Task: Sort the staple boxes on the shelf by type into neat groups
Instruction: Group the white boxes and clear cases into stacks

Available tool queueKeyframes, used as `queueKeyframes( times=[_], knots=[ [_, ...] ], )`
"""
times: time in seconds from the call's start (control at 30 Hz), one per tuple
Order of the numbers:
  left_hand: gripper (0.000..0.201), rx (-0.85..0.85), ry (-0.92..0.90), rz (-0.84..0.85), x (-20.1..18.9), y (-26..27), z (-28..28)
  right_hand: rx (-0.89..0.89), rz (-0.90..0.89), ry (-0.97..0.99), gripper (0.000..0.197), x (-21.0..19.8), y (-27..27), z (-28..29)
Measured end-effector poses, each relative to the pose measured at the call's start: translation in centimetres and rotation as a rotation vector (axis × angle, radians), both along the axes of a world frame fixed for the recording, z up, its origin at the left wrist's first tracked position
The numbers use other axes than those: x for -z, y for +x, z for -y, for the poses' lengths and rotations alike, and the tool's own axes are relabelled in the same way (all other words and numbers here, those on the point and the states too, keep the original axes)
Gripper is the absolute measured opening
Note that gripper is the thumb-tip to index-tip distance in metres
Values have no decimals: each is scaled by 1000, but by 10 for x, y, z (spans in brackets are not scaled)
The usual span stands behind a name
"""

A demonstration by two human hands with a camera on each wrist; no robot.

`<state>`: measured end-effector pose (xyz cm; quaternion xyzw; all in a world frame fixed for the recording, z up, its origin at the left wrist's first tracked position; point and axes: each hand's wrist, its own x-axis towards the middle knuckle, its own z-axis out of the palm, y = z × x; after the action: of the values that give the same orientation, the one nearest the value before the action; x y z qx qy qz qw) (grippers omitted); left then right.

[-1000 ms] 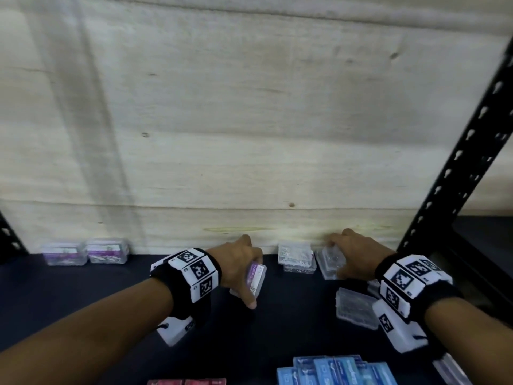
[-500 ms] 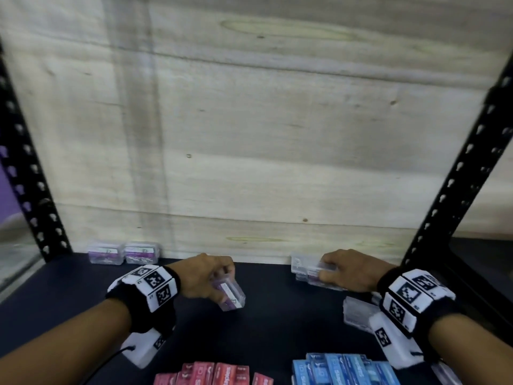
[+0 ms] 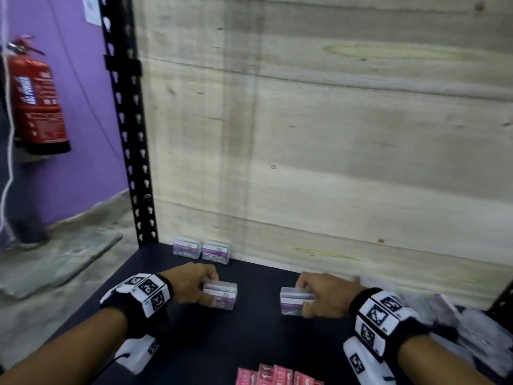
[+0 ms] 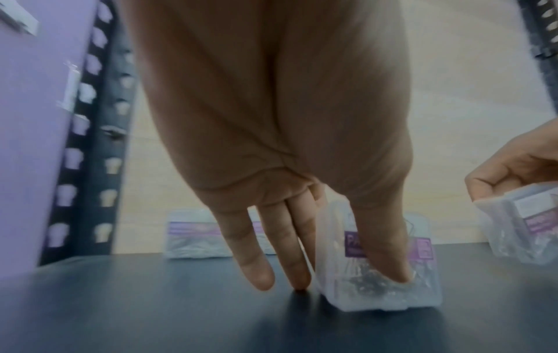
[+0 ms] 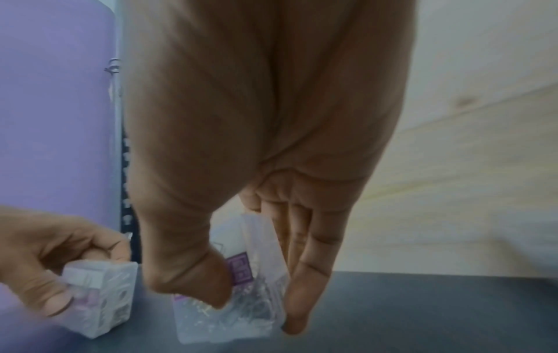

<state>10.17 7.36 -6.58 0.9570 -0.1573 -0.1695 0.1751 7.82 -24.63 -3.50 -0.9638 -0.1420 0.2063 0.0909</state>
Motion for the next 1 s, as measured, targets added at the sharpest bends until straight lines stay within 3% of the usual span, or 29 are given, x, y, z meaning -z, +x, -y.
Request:
queueKeyframes(
  times=[0.23, 0.43, 0.67, 0.8, 1.0],
  knots=[
    [39, -81, 91, 38, 3, 12, -58, -83, 11, 47, 30, 13, 35, -89],
    [32, -160, 115, 40, 0, 28, -89, -140, 26, 38, 40, 15, 59, -143],
    [43, -188, 140, 40, -2, 41, -98, -115, 31, -12, 46, 14, 75, -163],
    [47, -180, 151, -2, -7, 45, -101, -71, -34, -32, 60, 10, 77, -162],
    [32, -174, 43, -72, -11, 51, -109, -5, -89, -9, 71, 7, 77, -161]
  ],
)
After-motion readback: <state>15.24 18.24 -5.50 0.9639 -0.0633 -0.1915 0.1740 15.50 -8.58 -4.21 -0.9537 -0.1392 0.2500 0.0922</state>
